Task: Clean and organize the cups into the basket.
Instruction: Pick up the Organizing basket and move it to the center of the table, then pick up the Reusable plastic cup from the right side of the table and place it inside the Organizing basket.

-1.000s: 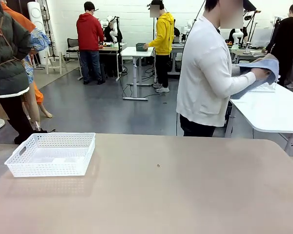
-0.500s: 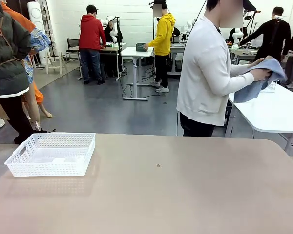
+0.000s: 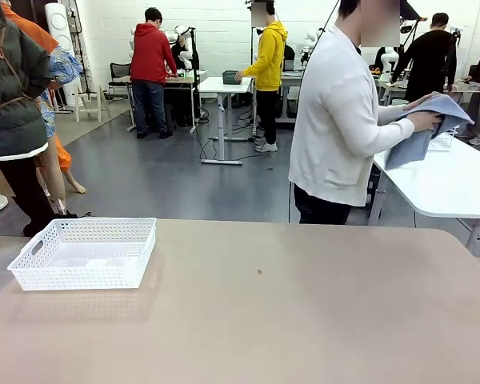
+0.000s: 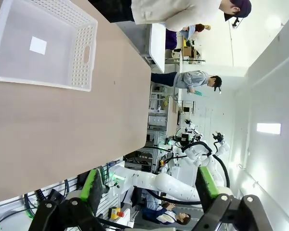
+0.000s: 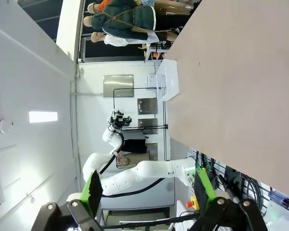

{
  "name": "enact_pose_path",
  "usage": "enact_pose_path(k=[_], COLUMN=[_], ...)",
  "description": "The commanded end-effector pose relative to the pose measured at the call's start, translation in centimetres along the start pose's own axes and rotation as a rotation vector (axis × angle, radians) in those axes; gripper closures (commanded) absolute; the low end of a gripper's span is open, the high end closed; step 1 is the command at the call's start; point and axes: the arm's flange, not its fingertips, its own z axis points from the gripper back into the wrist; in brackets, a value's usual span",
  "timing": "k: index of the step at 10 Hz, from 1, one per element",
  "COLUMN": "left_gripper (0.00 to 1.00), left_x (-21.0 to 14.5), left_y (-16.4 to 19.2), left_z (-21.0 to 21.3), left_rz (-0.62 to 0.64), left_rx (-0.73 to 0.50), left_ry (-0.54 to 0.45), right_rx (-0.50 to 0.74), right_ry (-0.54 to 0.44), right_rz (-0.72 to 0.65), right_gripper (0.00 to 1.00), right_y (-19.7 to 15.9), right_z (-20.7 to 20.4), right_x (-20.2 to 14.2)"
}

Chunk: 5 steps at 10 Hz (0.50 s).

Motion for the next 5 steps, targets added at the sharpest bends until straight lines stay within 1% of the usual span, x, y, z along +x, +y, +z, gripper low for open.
enact_pose_path(k=[1, 5], left_gripper=[0.0, 0.0], left_x=[-0.18, -0.18], left_y=[-0.07, -0.07], left_z=[0.23, 0.23], left_rz=[-0.002, -0.002], left_rx=[-0.009, -0.009], left_ry=[0.003, 0.003], right_rx=[0.012, 0.012], right_ry=[0.001, 0.001], right_rz=[0.004, 0.004], right_gripper=[0.0, 0.0], right_y=[0.08, 0.08], right_z=[-0.01, -0.01], right_x=[0.0, 0.0])
